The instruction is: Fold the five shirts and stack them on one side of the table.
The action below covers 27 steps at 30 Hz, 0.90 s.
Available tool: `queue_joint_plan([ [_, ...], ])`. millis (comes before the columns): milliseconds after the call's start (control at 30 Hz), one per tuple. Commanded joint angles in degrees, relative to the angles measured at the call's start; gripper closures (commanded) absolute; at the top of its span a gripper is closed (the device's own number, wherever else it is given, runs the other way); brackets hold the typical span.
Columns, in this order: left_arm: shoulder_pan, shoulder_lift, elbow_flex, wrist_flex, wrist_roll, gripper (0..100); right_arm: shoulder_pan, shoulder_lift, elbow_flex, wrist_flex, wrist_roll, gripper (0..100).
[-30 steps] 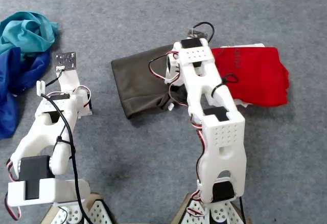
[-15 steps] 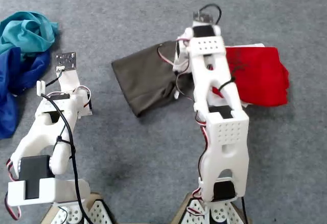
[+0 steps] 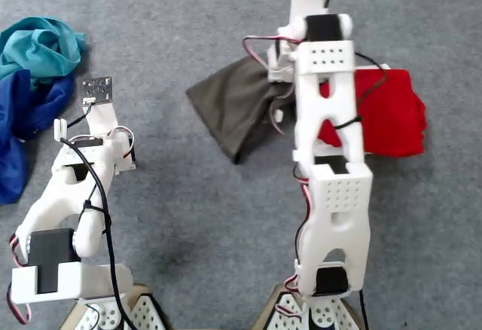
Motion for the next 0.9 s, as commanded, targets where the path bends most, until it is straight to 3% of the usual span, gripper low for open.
queue_joint_plan([
  [0,-0.48,-0.26,-2.68,0.26,-0.18,97,5.19,-0.75,-4.18,0.35,4.66,98.5],
  [333,-0.48,-0.35,-2.68,0.26,-0.26,97,21.27,-0.84,-9.89,0.44,17.58,98.5],
  [533,-0.48,-0.35,-2.68,0.26,-0.26,97,28.84,-0.75,-9.8,0.44,19.6,98.4],
  [867,-0.48,-0.35,-2.68,0.26,-0.26,97,31.03,-0.75,-5.41,0.53,19.69,98.4],
])
